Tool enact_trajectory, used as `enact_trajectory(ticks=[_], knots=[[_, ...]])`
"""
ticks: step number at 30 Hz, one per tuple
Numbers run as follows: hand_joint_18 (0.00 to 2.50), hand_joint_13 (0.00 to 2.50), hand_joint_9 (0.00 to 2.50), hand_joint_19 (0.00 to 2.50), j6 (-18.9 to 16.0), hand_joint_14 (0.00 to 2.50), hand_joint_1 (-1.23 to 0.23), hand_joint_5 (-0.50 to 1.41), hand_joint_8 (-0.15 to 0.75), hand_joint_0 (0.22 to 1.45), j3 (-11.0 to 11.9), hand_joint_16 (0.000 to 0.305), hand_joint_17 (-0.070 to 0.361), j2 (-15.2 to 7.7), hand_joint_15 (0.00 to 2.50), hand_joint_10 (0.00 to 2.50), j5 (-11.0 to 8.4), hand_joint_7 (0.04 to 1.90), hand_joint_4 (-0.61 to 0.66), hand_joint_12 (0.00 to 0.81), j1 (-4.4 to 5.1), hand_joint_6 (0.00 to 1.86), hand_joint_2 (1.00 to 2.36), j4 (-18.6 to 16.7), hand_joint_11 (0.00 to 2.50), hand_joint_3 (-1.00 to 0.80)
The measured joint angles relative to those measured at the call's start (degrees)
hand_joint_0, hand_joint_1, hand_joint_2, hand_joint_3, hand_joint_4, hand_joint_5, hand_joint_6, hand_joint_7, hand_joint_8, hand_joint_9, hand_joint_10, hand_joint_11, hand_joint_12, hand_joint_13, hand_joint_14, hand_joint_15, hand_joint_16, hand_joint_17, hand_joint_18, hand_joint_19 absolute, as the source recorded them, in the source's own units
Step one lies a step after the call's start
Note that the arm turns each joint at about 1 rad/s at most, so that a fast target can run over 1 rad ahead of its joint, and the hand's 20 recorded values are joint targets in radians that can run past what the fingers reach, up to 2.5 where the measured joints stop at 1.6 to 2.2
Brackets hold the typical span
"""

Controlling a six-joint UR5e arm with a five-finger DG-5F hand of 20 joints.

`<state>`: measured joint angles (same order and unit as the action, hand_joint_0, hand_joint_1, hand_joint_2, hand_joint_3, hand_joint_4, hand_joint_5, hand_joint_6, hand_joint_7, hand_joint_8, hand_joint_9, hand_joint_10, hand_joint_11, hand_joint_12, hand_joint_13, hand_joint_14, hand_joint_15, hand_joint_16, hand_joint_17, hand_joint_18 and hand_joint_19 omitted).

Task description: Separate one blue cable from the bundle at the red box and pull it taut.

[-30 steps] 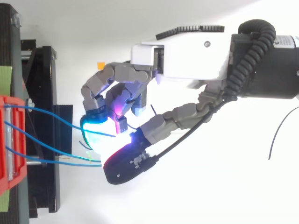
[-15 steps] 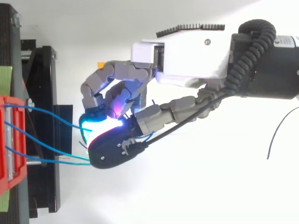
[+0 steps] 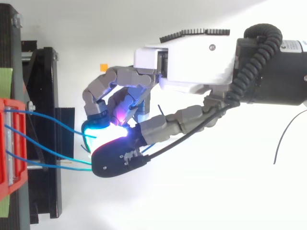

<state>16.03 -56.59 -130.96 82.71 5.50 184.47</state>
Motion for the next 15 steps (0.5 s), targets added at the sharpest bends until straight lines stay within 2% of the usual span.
enact_trajectory(ticks=[8,15], knots=[[0.71,0.61,0.90,0.90,-2.7,0.02,-0.75,-0.20,0.315,0.68,-0.1,0.046,0.103,0.0,0.48,0.03,0.00,1.09,-0.09,0.347,0.10,0.86,1.01,0.1,0.97,-0.27],[0.71,0.65,1.04,0.87,-5.5,0.02,-0.74,-0.21,0.292,0.70,-0.2,0.045,0.101,0.0,0.50,0.03,0.10,1.06,-0.10,0.347,0.12,0.86,1.01,0.2,1.27,-0.33]])
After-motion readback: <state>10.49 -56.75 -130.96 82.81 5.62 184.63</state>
